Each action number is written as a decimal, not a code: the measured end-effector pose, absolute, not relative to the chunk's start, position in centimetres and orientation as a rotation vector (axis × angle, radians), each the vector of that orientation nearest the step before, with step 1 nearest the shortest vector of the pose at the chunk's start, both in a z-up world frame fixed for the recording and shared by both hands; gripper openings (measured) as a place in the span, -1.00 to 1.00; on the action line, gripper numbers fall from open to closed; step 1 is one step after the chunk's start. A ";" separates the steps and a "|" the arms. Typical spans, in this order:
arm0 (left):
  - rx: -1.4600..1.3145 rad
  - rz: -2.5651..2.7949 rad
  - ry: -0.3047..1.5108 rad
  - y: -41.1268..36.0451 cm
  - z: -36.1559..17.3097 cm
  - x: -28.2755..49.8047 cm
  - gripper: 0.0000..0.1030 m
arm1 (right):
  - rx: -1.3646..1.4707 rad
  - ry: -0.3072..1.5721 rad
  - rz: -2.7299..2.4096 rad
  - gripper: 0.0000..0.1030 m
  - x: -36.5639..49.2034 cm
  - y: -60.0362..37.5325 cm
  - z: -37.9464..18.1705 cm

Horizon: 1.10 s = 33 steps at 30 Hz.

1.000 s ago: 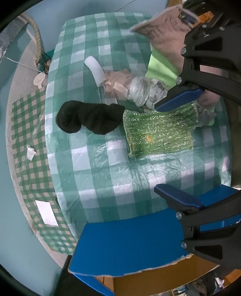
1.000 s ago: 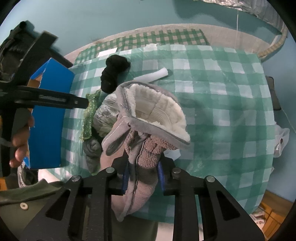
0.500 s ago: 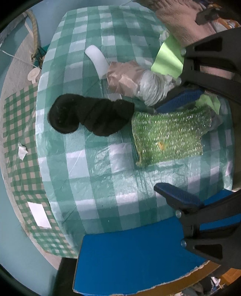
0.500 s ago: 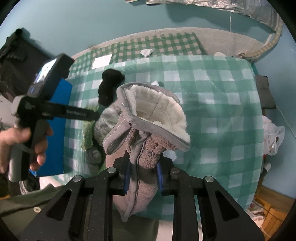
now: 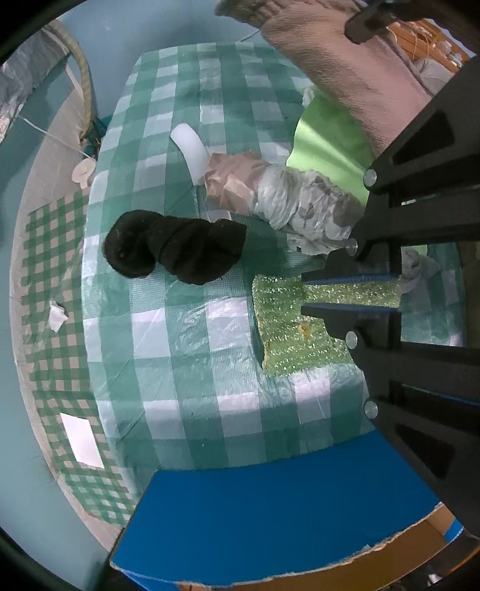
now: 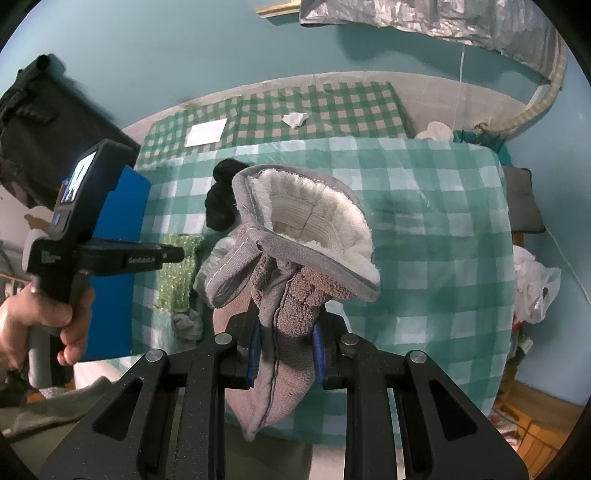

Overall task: Organize soft objects
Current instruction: 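Grasp the pink fleece slipper with the right tool while the left tool grasps the green scrubber, then lift the green scrubber with the left tool while the right tool lifts the slipper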

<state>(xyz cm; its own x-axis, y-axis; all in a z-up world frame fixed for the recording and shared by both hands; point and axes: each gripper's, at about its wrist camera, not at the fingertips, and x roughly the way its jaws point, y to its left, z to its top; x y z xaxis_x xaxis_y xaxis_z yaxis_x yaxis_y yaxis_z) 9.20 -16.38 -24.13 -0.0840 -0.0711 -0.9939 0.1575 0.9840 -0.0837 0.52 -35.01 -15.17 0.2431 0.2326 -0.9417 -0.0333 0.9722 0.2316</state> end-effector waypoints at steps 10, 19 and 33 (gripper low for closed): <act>0.038 -0.156 1.658 -14.5 -23.9 8.2 -0.54 | 0.174 1.299 0.179 -0.59 0.6 -34.8 -14.2; -0.015 -0.135 1.662 -13.2 -24.6 8.4 0.33 | 0.156 1.272 0.158 -0.59 0.7 -35.0 -13.4; 0.067 -0.038 1.736 -13.9 -28.5 10.0 0.40 | 0.111 1.327 0.164 -0.59 4.2 -34.1 -17.5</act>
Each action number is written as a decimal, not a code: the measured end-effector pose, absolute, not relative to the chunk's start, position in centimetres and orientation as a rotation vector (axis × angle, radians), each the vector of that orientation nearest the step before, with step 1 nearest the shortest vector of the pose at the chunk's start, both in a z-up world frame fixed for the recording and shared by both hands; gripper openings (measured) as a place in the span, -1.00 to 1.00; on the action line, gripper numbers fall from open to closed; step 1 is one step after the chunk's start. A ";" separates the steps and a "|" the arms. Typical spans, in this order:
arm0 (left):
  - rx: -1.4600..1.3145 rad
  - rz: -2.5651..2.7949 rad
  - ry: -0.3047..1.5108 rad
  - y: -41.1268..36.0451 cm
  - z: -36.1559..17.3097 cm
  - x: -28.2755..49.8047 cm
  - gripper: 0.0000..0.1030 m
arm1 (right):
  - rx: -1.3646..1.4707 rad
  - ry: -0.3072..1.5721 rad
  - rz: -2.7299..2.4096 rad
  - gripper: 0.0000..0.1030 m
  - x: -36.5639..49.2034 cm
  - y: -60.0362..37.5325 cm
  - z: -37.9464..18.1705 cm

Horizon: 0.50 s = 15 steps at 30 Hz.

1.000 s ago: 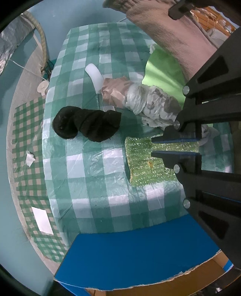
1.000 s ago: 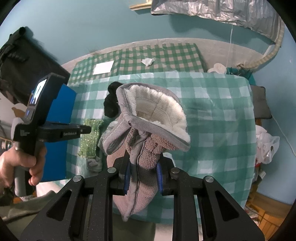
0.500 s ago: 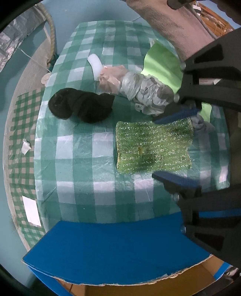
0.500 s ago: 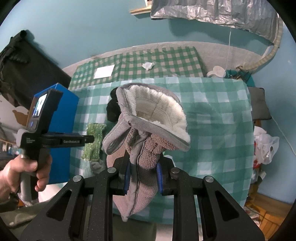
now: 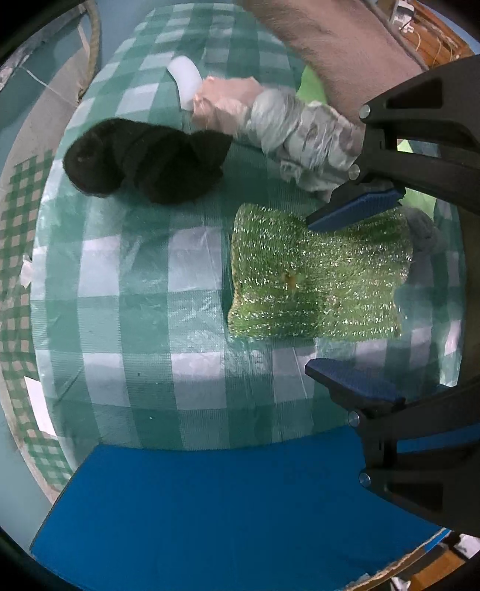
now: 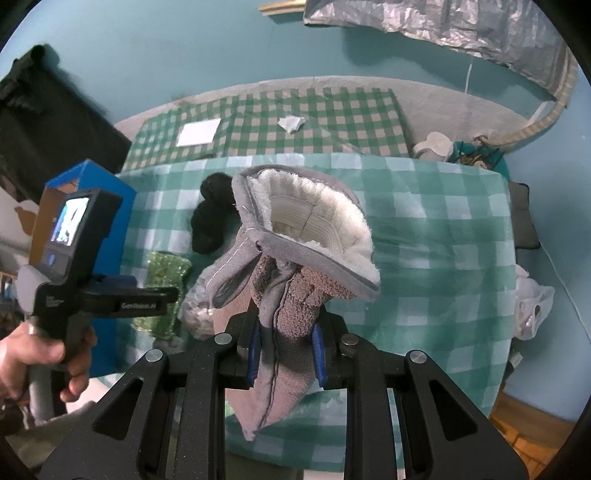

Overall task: Organize soft objects
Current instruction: 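Lift the green scrubber with the left tool while the right tool lifts the slipper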

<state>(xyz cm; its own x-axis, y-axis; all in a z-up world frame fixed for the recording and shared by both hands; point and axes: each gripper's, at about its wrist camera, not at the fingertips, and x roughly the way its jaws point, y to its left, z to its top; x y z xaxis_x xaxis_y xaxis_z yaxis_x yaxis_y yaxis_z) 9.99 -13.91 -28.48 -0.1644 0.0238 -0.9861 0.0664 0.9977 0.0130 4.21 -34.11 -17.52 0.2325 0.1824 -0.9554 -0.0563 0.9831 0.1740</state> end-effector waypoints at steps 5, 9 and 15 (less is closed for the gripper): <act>0.059 -0.036 1.747 -14.4 -29.5 10.2 0.41 | 0.087 1.355 0.163 -0.59 4.9 -33.6 -19.4; 0.056 -0.054 1.727 -14.7 -29.6 10.1 0.26 | 0.086 1.358 0.168 -0.59 5.2 -33.6 -19.9; 0.059 -0.119 1.662 -15.4 -28.9 8.4 -0.62 | 0.090 1.357 0.173 -0.59 5.3 -33.6 -19.9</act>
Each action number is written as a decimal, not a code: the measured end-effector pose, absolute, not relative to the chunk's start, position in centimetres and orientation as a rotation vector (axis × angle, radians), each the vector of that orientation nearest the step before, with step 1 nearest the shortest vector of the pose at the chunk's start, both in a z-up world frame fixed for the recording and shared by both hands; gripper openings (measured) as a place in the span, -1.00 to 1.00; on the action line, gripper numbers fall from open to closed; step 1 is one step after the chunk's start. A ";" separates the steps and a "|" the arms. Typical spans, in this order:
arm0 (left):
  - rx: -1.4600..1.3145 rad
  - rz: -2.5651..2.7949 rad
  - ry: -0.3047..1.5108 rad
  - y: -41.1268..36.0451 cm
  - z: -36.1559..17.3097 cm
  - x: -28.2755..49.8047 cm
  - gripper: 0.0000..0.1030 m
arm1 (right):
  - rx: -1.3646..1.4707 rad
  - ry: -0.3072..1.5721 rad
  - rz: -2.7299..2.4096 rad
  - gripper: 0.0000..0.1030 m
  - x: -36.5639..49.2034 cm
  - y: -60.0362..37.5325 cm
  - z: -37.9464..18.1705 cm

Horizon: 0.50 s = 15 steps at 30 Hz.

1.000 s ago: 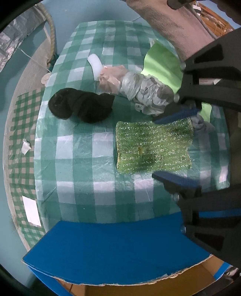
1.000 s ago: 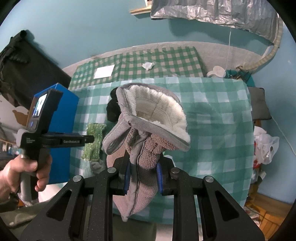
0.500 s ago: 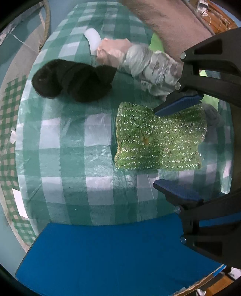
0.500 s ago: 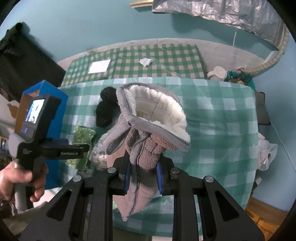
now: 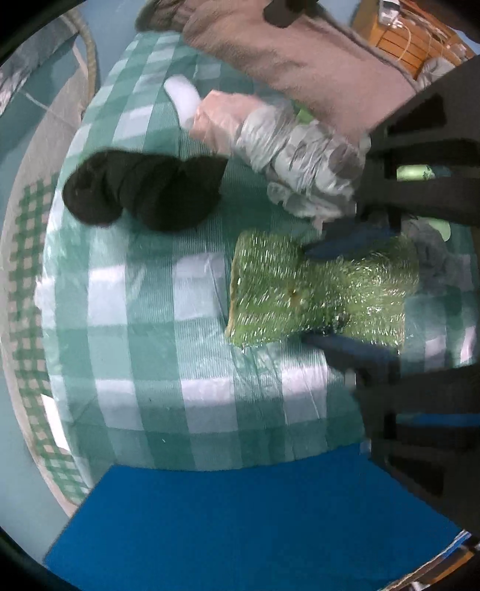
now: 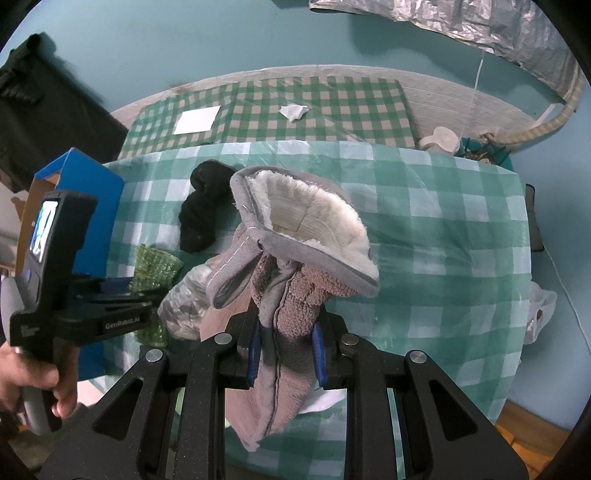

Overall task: Organize soft objects
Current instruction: 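Lift the green scrubber with the left tool while the right tool lifts the slipper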

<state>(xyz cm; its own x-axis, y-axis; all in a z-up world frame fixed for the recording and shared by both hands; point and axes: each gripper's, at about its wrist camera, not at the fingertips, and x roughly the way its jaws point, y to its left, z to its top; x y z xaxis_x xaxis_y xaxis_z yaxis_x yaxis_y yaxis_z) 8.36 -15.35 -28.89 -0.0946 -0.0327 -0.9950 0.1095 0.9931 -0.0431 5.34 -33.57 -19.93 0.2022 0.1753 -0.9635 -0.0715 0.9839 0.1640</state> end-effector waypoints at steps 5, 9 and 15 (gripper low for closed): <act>0.016 -0.145 1.666 -15.3 -28.6 8.0 -0.75 | 0.090 1.352 0.176 -0.59 5.4 -33.6 -19.8; -0.003 -0.147 1.653 -14.1 -28.3 7.2 -0.77 | 0.089 1.337 0.177 -0.59 5.1 -33.0 -19.4; -0.030 -0.167 1.617 -13.0 -25.8 6.1 -0.77 | 0.067 1.312 0.182 -0.59 4.1 -32.1 -18.0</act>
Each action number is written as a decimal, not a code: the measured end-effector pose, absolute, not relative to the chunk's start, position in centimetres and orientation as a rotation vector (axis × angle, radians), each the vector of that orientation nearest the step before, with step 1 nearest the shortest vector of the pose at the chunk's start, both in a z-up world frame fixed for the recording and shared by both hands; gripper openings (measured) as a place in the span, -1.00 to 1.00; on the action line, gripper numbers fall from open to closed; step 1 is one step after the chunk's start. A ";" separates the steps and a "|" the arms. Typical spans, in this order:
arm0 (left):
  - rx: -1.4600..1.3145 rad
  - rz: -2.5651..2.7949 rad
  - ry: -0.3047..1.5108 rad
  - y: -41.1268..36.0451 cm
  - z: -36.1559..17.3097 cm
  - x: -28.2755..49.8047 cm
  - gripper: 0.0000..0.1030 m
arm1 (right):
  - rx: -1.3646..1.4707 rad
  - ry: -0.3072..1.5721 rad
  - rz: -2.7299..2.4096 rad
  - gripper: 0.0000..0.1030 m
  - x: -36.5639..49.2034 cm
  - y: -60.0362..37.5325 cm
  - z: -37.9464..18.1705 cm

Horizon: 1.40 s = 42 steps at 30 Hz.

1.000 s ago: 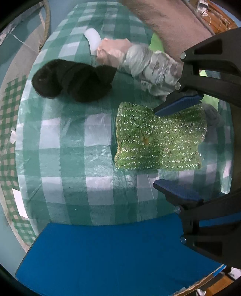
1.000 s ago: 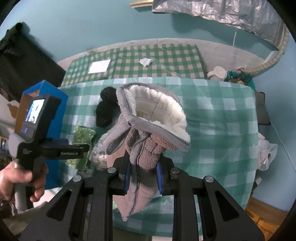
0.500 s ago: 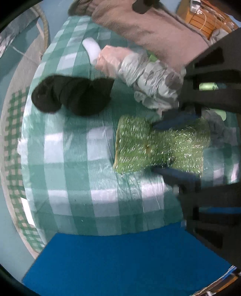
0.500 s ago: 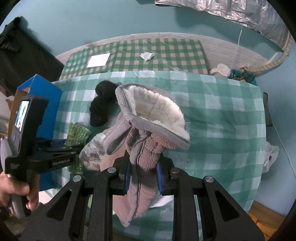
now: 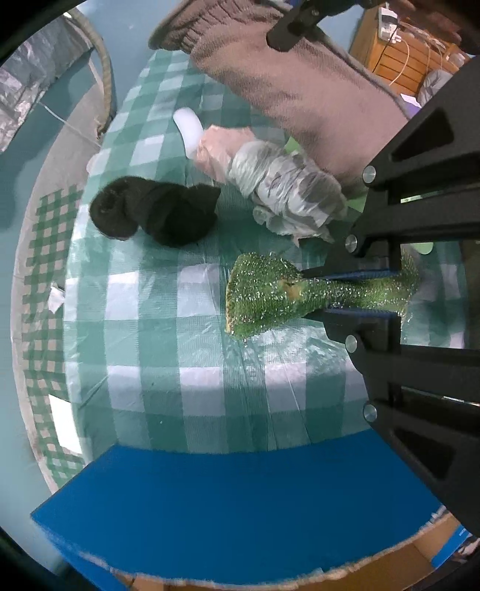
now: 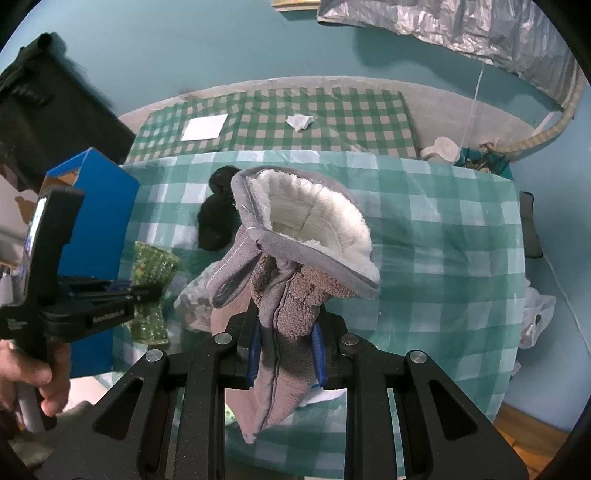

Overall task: Organize soft objects
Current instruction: 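Lift the green scrubber with the left tool while the right tool lifts the slipper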

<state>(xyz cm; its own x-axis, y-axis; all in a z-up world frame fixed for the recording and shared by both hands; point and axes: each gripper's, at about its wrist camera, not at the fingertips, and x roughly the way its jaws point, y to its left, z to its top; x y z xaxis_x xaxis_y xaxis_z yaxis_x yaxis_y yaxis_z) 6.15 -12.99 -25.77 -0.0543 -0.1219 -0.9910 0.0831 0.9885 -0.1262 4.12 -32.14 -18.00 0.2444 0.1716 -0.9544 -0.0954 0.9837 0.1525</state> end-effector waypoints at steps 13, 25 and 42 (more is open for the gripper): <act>-0.058 -0.206 1.535 -10.2 -19.1 5.0 -0.77 | 0.039 1.256 0.184 -0.59 2.4 -30.5 -14.5; -0.058 -0.198 1.475 -8.4 -15.0 4.5 -0.77 | 0.007 1.205 0.213 -0.59 2.5 -27.4 -10.4; -0.118 -0.116 1.387 -2.8 -10.4 3.3 -0.77 | -0.032 1.148 0.321 -0.59 4.1 -21.6 -6.8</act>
